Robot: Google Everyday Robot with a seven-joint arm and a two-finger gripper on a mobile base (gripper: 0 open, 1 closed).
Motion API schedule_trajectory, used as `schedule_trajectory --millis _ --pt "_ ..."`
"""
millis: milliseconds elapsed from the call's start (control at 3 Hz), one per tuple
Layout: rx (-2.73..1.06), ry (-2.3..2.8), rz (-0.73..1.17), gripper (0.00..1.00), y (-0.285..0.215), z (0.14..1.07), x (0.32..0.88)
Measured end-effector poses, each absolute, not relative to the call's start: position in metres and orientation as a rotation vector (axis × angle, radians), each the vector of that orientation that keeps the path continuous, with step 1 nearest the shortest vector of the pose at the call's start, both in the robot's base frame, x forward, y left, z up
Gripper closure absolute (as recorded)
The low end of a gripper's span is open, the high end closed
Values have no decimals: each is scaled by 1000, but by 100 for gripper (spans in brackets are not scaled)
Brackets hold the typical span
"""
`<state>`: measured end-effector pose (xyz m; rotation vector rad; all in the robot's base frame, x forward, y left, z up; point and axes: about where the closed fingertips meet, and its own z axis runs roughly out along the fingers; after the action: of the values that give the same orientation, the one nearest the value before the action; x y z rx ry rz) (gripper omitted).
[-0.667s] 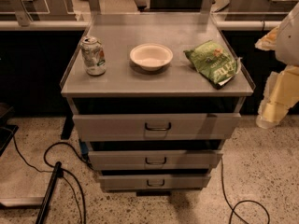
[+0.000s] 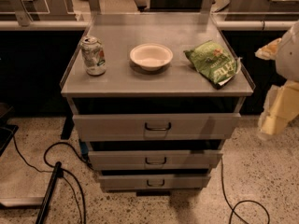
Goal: Open middle drawer
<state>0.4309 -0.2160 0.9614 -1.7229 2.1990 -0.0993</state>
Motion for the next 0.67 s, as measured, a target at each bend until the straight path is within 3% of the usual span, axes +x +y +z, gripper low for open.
schedule_trajectory --millis 667 --pt "-1804 2145 84 0 -185 873 387"
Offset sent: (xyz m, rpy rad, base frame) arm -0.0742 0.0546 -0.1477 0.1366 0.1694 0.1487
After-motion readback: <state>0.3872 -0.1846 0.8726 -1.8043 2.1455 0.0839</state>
